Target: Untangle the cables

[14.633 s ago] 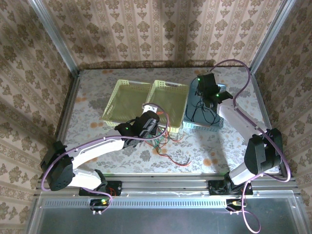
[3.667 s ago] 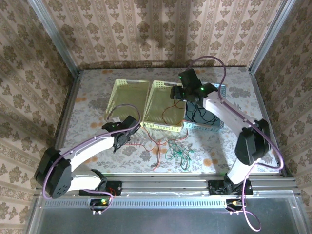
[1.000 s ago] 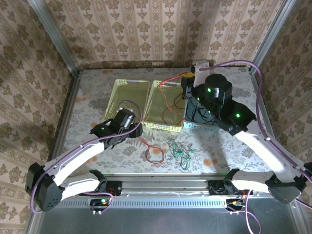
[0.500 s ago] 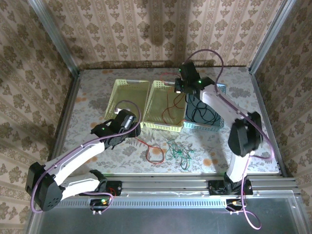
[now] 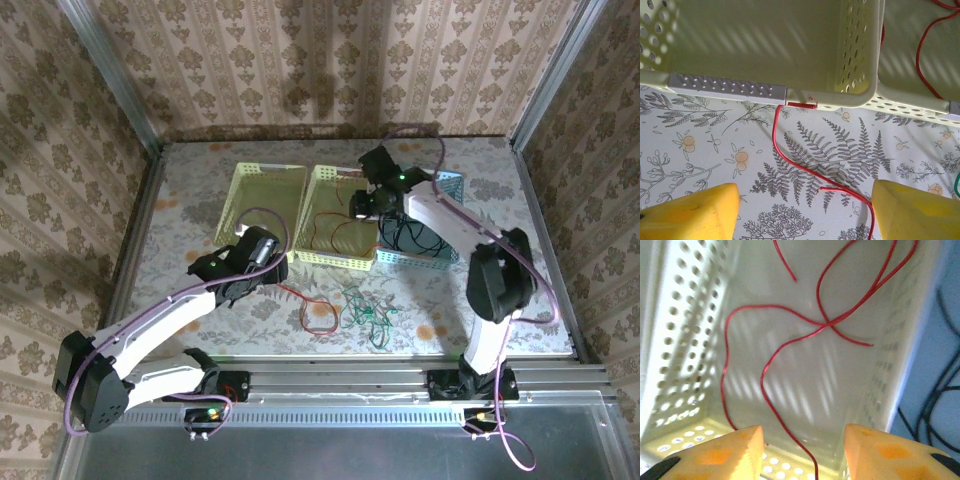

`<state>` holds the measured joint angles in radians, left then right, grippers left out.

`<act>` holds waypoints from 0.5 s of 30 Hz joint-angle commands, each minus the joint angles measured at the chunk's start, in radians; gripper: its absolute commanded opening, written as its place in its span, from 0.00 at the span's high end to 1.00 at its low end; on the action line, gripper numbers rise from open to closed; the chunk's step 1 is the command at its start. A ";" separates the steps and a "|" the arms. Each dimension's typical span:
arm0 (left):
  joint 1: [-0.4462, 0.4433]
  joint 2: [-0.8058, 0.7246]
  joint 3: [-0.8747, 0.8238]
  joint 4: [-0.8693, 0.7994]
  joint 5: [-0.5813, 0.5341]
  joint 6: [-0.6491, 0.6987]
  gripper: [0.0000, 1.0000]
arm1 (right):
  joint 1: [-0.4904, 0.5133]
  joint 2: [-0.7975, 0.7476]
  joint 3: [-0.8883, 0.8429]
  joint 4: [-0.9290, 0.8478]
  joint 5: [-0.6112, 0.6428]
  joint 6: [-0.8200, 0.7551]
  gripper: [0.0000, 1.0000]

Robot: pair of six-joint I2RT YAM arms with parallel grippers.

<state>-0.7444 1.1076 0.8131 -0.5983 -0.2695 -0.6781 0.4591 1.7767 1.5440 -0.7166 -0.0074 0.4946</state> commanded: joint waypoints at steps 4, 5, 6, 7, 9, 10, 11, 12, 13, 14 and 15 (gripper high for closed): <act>0.009 0.017 -0.019 -0.058 0.015 0.013 0.28 | 0.006 -0.165 -0.157 -0.008 0.053 -0.008 0.53; 0.008 0.013 -0.028 -0.060 0.015 0.011 0.28 | 0.006 -0.193 -0.191 0.003 0.055 -0.001 0.53; 0.010 0.012 -0.036 -0.060 0.012 0.011 0.27 | 0.006 -0.214 -0.220 0.012 0.055 0.005 0.53; 0.010 0.012 -0.044 -0.058 0.006 0.007 0.28 | 0.006 -0.237 -0.249 0.021 0.057 0.012 0.53; 0.015 0.014 -0.059 -0.041 -0.012 -0.001 0.28 | 0.005 -0.269 -0.295 0.032 0.061 0.025 0.53; 0.018 0.017 -0.065 -0.024 -0.009 0.001 0.28 | 0.004 -0.280 -0.309 0.035 0.062 0.031 0.53; 0.023 0.022 -0.075 0.006 -0.004 0.012 0.28 | 0.006 -0.290 -0.324 0.038 0.062 0.036 0.53; 0.027 0.031 -0.084 0.038 0.012 0.028 0.28 | 0.006 -0.297 -0.335 0.041 0.061 0.039 0.53; 0.031 0.042 -0.091 0.064 0.025 0.042 0.28 | 0.005 -0.302 -0.340 0.042 0.060 0.043 0.53; 0.034 0.062 -0.095 0.084 0.042 0.054 0.29 | 0.004 -0.305 -0.347 0.044 0.061 0.044 0.53; 0.037 0.088 -0.095 0.097 0.059 0.066 0.30 | 0.005 -0.307 -0.349 0.044 0.061 0.046 0.53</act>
<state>-0.7174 1.1469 0.7338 -0.5652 -0.2497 -0.6582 0.4591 1.5089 1.2041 -0.6960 0.0299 0.5152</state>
